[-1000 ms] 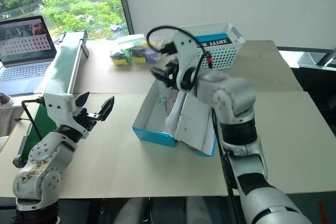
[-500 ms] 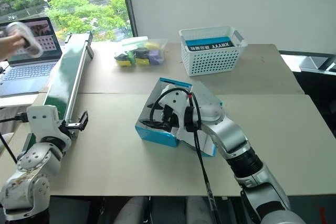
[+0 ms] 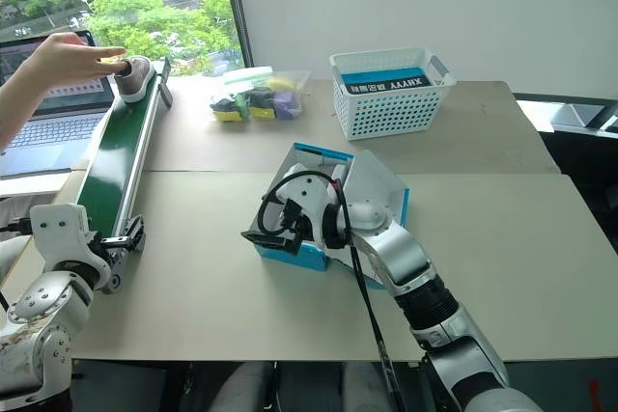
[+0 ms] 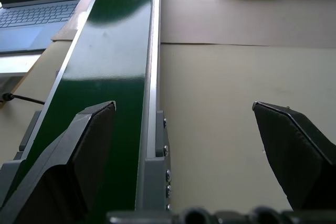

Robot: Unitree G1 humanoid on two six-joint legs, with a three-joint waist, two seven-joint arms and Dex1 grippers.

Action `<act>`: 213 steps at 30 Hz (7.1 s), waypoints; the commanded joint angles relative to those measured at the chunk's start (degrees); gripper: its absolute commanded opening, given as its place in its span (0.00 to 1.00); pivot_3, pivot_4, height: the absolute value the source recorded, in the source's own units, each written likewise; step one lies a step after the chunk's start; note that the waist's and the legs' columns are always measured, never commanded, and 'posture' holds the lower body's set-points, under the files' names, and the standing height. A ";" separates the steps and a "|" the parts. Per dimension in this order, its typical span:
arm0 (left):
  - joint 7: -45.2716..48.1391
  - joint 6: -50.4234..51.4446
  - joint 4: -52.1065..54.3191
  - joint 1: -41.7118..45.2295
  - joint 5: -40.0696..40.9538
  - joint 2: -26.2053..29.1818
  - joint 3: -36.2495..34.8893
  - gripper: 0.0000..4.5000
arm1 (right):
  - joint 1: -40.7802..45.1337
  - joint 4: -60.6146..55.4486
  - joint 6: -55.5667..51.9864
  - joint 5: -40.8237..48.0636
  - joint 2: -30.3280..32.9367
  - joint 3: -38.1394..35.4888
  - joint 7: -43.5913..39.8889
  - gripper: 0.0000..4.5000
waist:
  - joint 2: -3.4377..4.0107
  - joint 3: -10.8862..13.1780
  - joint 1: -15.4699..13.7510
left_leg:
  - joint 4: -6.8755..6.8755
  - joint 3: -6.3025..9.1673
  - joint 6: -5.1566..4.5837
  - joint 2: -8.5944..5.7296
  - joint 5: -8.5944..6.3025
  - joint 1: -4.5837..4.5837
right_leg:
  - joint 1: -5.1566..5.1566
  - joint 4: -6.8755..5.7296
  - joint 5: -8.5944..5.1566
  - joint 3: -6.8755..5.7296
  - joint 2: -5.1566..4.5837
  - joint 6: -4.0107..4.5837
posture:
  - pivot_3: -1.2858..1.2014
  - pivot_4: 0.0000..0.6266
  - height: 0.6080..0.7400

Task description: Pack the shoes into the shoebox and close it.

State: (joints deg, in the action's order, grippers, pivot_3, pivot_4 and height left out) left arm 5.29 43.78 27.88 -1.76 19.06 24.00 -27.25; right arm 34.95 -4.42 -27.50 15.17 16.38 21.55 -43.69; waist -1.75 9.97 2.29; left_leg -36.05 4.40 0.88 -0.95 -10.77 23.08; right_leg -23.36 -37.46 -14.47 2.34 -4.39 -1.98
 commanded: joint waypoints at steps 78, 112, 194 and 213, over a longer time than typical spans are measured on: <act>-1.77 -3.81 -9.18 1.96 3.53 -3.92 -9.90 0.71 | 2.66 3.68 1.49 -5.69 -5.34 -5.56 7.05 1.00 | -0.03 -0.01 -0.08 | 0.04 0.02 0.01 0.00 -0.01 -0.01 | -0.03 -0.02 0.00 0.00 -0.03 0.00 | 0.52 0.24 0.98; 1.21 -4.90 11.89 9.13 13.87 -15.82 24.54 0.52 | 19.77 14.64 -39.54 34.17 -23.99 -42.52 29.19 1.00 | -0.26 0.02 0.25 | -0.05 -0.12 -0.02 -0.01 -0.01 0.67 | -0.76 -0.26 0.03 0.12 0.01 0.04 | 0.52 0.24 0.98; 32.12 -11.39 3.36 5.68 7.05 13.54 18.13 1.00 | -6.67 -25.10 -39.63 25.97 30.35 -2.60 -6.86 0.03 | -0.15 0.08 0.28 | -0.11 -0.18 -0.07 0.05 -0.03 0.63 | -0.63 -0.10 -0.05 0.06 0.04 -0.07 | 0.52 0.24 0.98; 35.07 -12.07 0.22 9.03 6.40 13.59 20.40 1.00 | -29.50 -10.48 -30.08 -2.39 -0.04 -23.08 45.13 0.03 | -0.45 -0.12 -1.50 | -0.18 -0.03 -0.06 0.08 -0.03 -0.43 | 0.84 0.45 -0.27 -0.08 0.01 -0.50 | 0.52 0.24 0.98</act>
State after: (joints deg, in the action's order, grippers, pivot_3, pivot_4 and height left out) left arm 39.77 33.10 27.88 6.01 25.73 37.00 -7.14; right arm 7.52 -18.44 -59.51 16.46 17.86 5.81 -5.70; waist -2.20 9.85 0.79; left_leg -36.28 4.37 0.83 -0.84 -10.81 22.52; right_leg -22.34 -36.95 -14.75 2.28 -4.40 -2.46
